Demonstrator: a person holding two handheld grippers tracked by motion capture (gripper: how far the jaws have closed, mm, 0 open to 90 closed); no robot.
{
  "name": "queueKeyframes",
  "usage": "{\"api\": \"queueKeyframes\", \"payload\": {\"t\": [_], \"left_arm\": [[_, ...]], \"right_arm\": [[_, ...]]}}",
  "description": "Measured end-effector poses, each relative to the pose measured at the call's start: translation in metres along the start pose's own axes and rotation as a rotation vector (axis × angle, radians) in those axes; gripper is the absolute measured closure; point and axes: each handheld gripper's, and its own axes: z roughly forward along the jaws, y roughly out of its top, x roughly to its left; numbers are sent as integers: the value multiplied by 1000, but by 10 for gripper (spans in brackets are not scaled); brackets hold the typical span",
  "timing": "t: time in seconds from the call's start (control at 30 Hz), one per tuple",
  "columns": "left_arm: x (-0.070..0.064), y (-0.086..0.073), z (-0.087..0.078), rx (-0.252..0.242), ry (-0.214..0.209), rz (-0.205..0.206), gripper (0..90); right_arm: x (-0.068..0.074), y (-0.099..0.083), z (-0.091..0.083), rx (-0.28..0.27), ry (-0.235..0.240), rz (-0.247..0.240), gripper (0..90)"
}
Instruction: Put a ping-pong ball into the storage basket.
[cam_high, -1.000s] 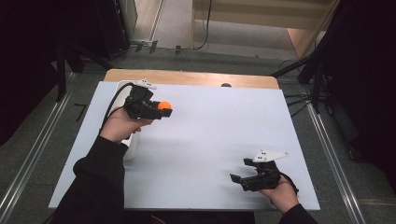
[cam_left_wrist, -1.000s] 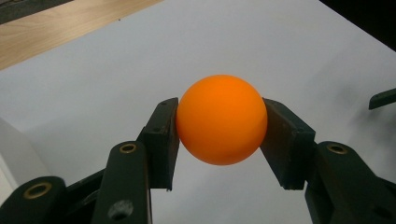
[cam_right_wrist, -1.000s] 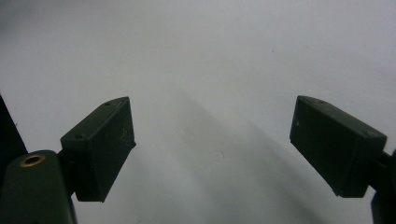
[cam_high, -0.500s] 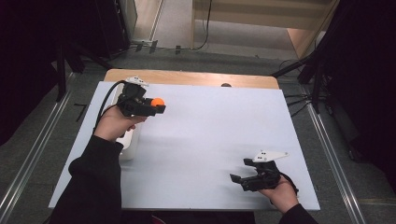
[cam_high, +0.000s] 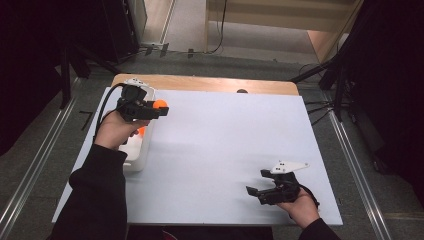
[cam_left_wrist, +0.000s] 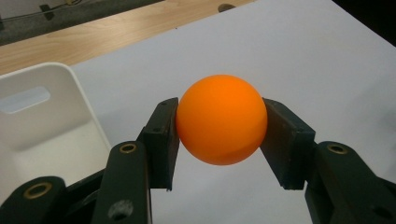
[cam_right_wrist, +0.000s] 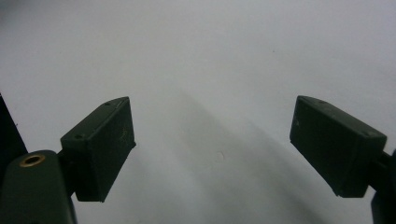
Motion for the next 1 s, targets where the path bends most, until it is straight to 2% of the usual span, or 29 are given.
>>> {"api": "queueKeyframes", "payload": {"t": [0.4,0.5,0.57,0.87,1.0], "left_arm": [[12,-1,-5,-46,84,-50,503],[14,-1,-5,-50,95,-56,503],[16,-1,-6,-59,101,-75,503],[22,-4,-7,-67,170,-98,503],[27,-6,-8,-79,186,-119,503]], "right_arm": [[0,0,-1,1,2,-8,124],[0,0,-1,1,1,-8,124],[0,0,-1,1,2,-9,124],[1,1,0,2,5,-12,124],[0,1,1,0,6,-16,124]]}}
